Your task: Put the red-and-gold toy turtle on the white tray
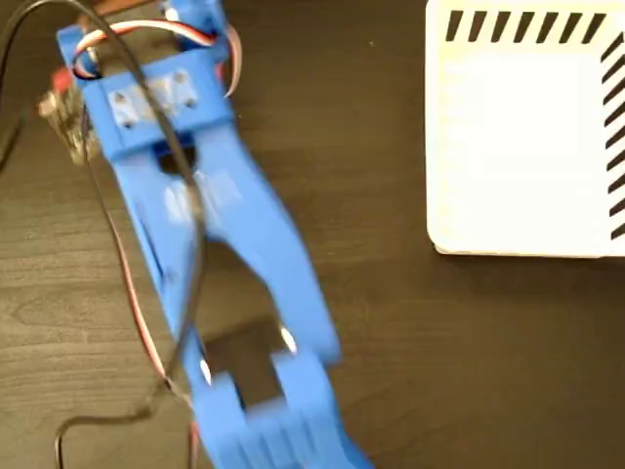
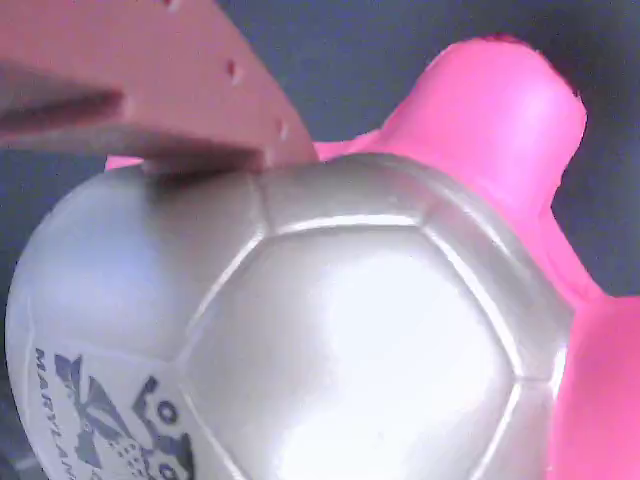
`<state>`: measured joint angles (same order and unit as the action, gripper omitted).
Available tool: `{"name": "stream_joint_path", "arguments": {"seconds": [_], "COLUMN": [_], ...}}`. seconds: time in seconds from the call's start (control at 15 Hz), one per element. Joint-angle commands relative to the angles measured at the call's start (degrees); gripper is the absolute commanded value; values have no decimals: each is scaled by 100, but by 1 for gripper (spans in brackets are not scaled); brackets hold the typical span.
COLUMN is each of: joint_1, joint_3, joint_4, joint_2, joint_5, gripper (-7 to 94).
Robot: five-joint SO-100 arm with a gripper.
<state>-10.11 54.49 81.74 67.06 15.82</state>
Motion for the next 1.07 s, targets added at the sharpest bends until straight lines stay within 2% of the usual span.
{"name": "stream_joint_path", "arguments": {"seconds": [0.0,0.27,0.47,0.67,1.0], "joint_1": [-18,536,1556,2470,3630], "joint_3": [404,1837,2637,2663,1547], "joint_4": [-9,70,290,264,-237], "joint_2": [1714,3595,4658,4307,2373], "joint_5": [-431,-466,0,70,-668], "gripper": [0,0,0,0,0]}}
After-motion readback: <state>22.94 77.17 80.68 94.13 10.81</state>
